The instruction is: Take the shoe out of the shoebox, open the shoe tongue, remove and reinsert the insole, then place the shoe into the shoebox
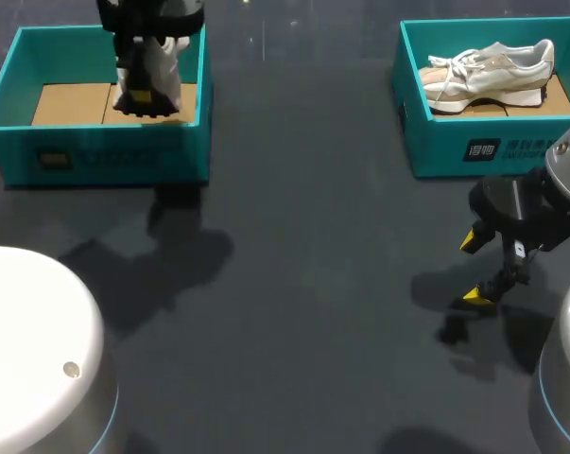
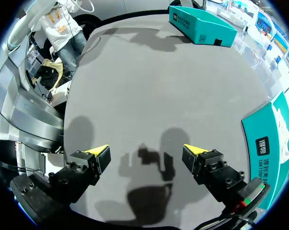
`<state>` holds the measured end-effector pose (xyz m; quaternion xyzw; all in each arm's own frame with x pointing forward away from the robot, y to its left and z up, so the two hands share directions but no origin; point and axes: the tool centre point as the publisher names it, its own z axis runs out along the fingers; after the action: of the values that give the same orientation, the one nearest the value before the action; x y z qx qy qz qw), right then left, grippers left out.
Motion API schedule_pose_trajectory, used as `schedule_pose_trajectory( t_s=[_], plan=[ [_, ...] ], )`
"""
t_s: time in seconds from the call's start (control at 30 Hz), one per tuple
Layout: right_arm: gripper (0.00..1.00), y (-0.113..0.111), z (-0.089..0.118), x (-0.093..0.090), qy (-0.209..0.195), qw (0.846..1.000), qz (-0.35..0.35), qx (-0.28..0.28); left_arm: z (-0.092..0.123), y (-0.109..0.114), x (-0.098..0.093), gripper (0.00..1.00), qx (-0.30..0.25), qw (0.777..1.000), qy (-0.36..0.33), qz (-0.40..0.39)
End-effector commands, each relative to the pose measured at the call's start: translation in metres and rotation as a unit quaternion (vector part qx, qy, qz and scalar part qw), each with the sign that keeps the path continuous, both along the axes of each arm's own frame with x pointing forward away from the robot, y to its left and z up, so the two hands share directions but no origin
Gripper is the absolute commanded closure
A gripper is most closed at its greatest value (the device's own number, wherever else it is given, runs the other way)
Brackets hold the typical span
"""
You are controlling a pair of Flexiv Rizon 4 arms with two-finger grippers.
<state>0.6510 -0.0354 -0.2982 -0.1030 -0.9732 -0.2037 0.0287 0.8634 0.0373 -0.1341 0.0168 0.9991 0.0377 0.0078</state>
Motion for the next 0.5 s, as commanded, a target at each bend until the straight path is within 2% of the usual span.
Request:
schedule_pose_trajectory(
  t_s=[0.03,0.1,0.17,0.5],
  plan=[
    [0.0,0.0,0.0,-0.002,-0.001,1.0,-0.001,-0.001,0.0,0.043,0.027,1.0,0.011,1.0,0.001,0.003],
    [0.0,0.0,0.0,-0.002,-0.001,1.0,-0.001,-0.001,0.001,0.063,0.039,1.0,0.031,1.0,0.0,0.001],
    [0.0,0.0,0.0,-0.002,-0.001,1.0,-0.001,-0.001,0.002,0.081,0.051,1.0,0.019,0.999,0.011,0.027],
    [0.0,0.0,0.0,-0.002,-0.001,1.0,-0.001,-0.001,0.002,0.081,0.051,1.0,0.019,0.999,0.011,0.027]
  ],
)
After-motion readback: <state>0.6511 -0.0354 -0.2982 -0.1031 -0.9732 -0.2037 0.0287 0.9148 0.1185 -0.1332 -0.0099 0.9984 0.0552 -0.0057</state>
